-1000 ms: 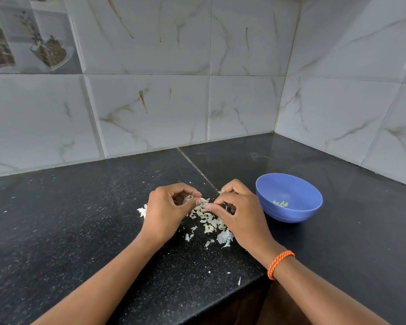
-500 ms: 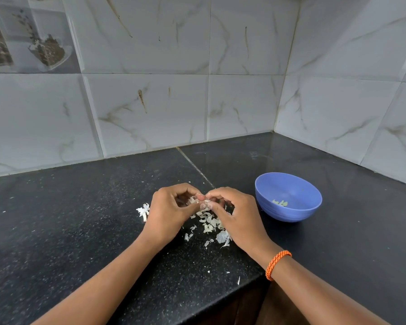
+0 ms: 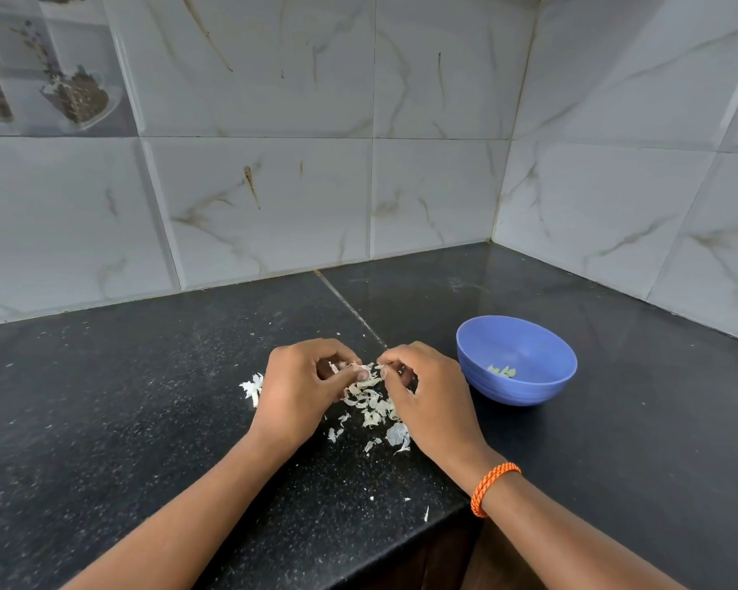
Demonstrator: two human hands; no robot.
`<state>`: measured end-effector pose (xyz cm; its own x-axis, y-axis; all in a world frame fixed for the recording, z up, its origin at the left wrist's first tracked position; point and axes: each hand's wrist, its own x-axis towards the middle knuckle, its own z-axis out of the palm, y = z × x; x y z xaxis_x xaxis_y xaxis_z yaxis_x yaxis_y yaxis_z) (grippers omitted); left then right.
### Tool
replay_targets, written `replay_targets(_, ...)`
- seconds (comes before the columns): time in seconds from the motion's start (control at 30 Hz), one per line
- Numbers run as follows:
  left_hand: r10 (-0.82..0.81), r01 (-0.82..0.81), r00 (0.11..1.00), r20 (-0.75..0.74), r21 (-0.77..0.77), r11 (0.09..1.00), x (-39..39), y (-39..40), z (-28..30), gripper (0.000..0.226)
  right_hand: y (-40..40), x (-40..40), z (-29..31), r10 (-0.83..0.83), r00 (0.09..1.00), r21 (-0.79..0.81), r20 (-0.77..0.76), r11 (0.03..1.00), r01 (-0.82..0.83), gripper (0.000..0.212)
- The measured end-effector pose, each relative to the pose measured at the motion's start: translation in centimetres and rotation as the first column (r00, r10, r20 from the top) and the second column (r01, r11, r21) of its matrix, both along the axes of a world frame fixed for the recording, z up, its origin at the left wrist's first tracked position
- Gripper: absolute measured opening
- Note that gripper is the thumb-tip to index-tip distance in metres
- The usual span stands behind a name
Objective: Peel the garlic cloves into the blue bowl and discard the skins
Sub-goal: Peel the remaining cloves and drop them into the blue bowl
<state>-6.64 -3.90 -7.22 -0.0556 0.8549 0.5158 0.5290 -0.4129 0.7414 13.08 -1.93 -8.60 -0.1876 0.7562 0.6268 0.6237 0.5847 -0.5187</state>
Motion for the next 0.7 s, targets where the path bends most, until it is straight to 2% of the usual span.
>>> replay_targets(0.17,-0.005,0.011,0.996,-0.088,0.075,0.997,0.02,0.42,-0.21,0.011,-0.25,-0.11,0.20,-0.003,1.000,-0.004,0.006,1.000,0.003,0.006)
replay_targets(0.27,-0.034,0.039,0.992,-0.121,0.039,0.998,-0.10,0.31,-0.38,0.030,-0.37,-0.13,0.26,-0.013,1.000,-0.006,0.011,1.000,0.013,0.006)
replay_targets(0.33,-0.033,0.034,0.996,-0.082,0.011,0.999,0.05,0.16,-0.14,0.033,-0.34,-0.09,0.32,-0.014,1.000,-0.007,0.011,1.000,0.014,0.006)
replay_targets(0.47,0.006,0.000,0.996,0.092,-0.063,0.998,0.51,-0.30,0.59,0.006,-0.31,-0.07,0.17,-0.009,1.000,-0.007,0.008,1.000,0.009,0.006)
replay_targets(0.53,0.028,-0.021,0.994,0.108,-0.060,0.998,0.47,-0.06,0.44,0.007,-0.27,-0.10,0.15,-0.004,1.000,-0.010,-0.001,1.000,0.004,0.006)
replay_targets(0.6,0.014,-0.012,0.999,0.051,-0.046,0.999,0.28,0.26,-0.07,0.020,-0.28,-0.10,0.12,0.001,1.000,-0.008,-0.005,1.000,-0.001,0.006)
replay_targets(0.7,0.024,-0.022,0.991,-0.130,0.019,1.000,0.04,0.28,-0.35,0.039,-0.32,-0.10,0.07,0.002,1.000,-0.002,-0.002,1.000,-0.002,0.006)
